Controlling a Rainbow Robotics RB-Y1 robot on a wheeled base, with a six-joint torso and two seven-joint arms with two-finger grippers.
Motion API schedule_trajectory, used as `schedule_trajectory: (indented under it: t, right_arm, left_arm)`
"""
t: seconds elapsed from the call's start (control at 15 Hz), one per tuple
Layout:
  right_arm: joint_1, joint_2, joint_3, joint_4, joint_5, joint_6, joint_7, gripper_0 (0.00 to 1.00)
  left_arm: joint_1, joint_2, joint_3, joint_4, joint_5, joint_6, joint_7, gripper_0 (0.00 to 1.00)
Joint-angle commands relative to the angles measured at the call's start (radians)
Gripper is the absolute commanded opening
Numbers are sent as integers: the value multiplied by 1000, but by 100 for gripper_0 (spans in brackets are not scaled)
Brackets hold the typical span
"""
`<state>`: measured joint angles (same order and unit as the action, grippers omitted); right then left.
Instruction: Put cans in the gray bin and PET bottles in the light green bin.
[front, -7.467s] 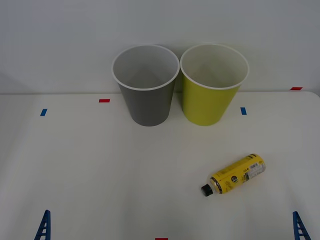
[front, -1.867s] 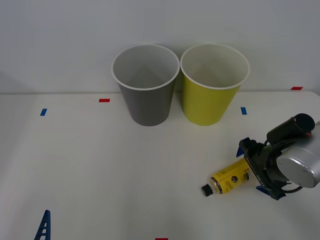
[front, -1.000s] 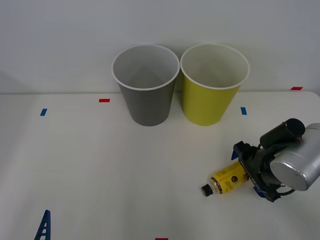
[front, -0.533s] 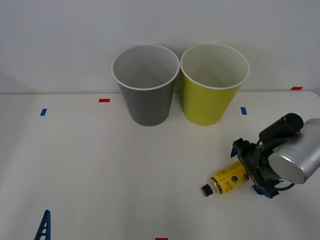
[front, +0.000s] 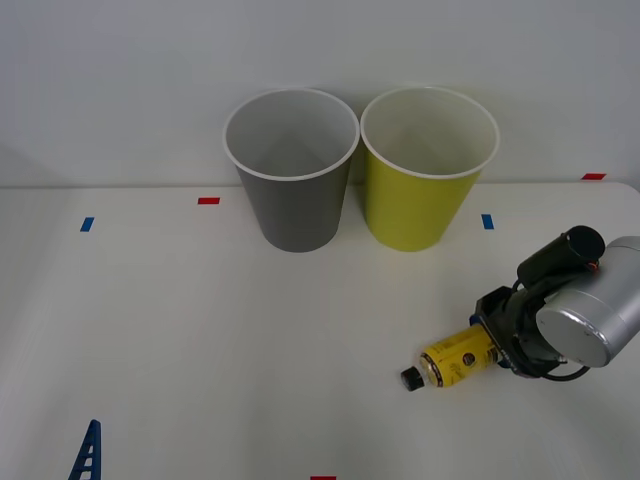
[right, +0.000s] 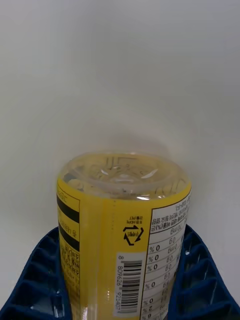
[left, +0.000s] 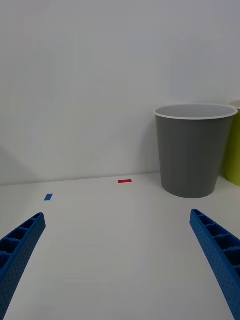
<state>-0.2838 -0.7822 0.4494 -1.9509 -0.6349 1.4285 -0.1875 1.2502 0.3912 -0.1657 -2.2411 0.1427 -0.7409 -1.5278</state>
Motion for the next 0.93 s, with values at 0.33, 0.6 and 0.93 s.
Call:
schedule_trajectory:
  t: [0.33, 0.6, 0.93]
  right_arm:
    - [3, 4, 0, -28, 15, 27, 37, 0]
    - [40, 81, -84, -106, 89, 30, 206, 0]
    - [117, 159, -261, -235, 155, 79, 635, 0]
  left_arm:
    - [0, 0, 0, 0, 0, 0, 0, 100]
    - [0, 0, 0, 0, 0, 0, 0, 100]
    - [0, 0, 0, 0, 0, 0, 0, 100]
